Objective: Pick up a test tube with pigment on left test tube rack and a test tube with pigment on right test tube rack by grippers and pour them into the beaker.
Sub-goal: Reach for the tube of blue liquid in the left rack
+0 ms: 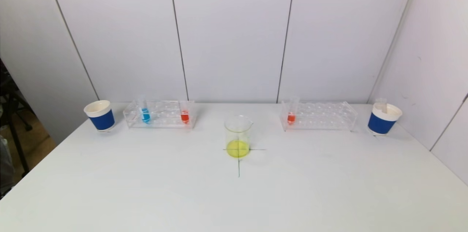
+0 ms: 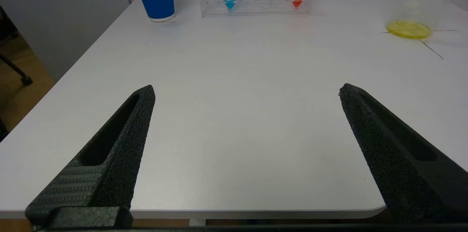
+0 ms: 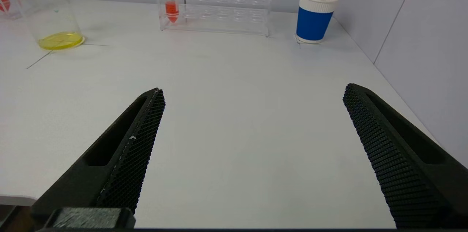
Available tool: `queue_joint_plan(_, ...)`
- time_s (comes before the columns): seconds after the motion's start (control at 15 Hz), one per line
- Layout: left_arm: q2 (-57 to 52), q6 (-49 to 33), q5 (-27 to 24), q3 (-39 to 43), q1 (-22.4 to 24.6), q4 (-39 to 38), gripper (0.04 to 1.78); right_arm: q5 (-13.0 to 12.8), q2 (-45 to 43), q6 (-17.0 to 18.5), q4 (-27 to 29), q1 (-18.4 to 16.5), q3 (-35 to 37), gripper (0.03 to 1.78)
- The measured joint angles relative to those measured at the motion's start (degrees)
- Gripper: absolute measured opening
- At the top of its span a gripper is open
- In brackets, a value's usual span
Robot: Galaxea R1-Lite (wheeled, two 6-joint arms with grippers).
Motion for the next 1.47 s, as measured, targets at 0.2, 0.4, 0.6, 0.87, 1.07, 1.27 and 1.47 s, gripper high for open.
queue_joint_plan(0.2, 0.00, -0.02, 0.05, 0.00, 0.00, -0.01, 1.76, 0.00, 0.00, 0.02, 0.00, 0.00, 0.00, 1.77)
queue_joint_plan(0.4, 0.00, 0.69, -0.09, 0.00, 0.02, 0.10, 1.76, 0.02, 0.00, 0.00, 0.00, 0.00, 0.00, 1.77)
queue_joint_plan(0.6, 0.00, 0.74, -0.12, -0.06, 0.02, 0.46, 1.76, 0.00, 0.01, 0.00, -0.02, 0.00, 0.00, 1.77)
queue_joint_plan(0.87, 0.00, 1.30, 0.37, -1.99, 0.02, 0.88, 1.76, 0.02, 0.01, 0.02, 0.00, 0.00, 0.00, 1.77)
queue_joint_plan(1.07, 1.27, 2.56, -0.04, -9.52, -0.09, 3.47, 1.76, 0.02, 0.01, 0.02, 0.00, 0.00, 0.00, 1.77)
queue_joint_plan(1.27, 8.35, 2.68, -0.32, -20.59, -0.21, 5.27, 1.76, 0.00, 0.01, 0.02, 0.00, 0.00, 0.00, 1.77)
queue_joint_plan(1.47, 19.46, 2.79, -0.30, -29.46, -0.38, 5.07, 1.76, 0.02, 0.01, 0.05, 0.00, 0.00, 0.00, 1.77)
